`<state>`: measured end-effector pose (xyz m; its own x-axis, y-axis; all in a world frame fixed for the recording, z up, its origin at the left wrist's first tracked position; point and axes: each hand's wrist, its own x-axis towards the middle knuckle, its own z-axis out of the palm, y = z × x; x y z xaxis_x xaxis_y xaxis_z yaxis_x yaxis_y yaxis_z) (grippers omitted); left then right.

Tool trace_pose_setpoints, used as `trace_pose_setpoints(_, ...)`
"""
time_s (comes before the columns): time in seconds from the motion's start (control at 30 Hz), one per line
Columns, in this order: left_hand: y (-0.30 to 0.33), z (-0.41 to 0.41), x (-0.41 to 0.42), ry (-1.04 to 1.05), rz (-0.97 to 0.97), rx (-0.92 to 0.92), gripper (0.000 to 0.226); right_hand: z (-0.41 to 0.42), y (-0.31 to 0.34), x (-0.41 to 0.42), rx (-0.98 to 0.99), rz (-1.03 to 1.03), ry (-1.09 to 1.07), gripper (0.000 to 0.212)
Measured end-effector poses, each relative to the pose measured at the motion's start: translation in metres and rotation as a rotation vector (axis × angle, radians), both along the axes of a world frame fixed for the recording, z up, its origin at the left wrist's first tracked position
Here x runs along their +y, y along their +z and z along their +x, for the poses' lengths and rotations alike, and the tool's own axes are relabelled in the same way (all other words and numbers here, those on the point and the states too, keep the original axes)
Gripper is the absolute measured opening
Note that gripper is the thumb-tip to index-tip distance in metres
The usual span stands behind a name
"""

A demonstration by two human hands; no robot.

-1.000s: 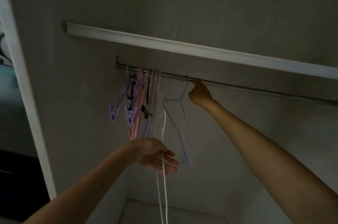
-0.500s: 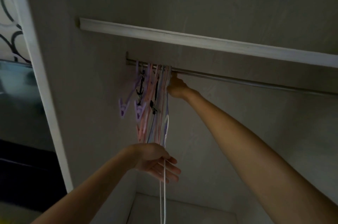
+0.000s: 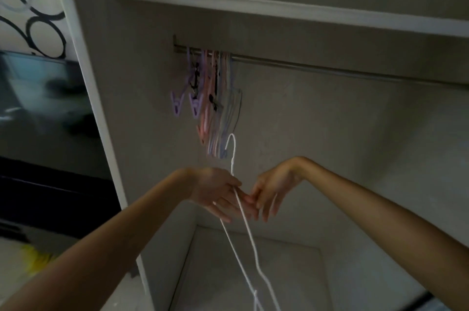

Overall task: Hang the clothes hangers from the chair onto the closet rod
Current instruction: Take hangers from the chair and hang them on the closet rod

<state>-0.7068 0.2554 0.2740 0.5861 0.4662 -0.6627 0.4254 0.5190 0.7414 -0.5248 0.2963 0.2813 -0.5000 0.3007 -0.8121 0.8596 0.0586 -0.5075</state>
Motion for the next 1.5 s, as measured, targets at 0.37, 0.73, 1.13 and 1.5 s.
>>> trace_pose_setpoints(0.37,0.005,0.079,-0.015,0.27,0.281,0.094,0.039,0.073,0.012,-0.067,0.408,-0.222,-0.669,0.03)
trace_pose_setpoints(0.73,0.093,0.092,0.064,0.309,0.743,0.357,0.036,0.109,0.073,-0.026,0.46,0.779,-1.053,0.032)
trace_pose_setpoints(1.13,0.141,0.005,0.175,0.197,1.492,1.006,0.071,0.021,0.079,0.099,0.084,1.193,-1.134,0.037)
trace_pose_setpoints(1.5,0.145,-0.006,0.197,0.115,1.535,0.967,0.073,0.017,0.077,0.105,-0.204,1.007,-0.858,0.058)
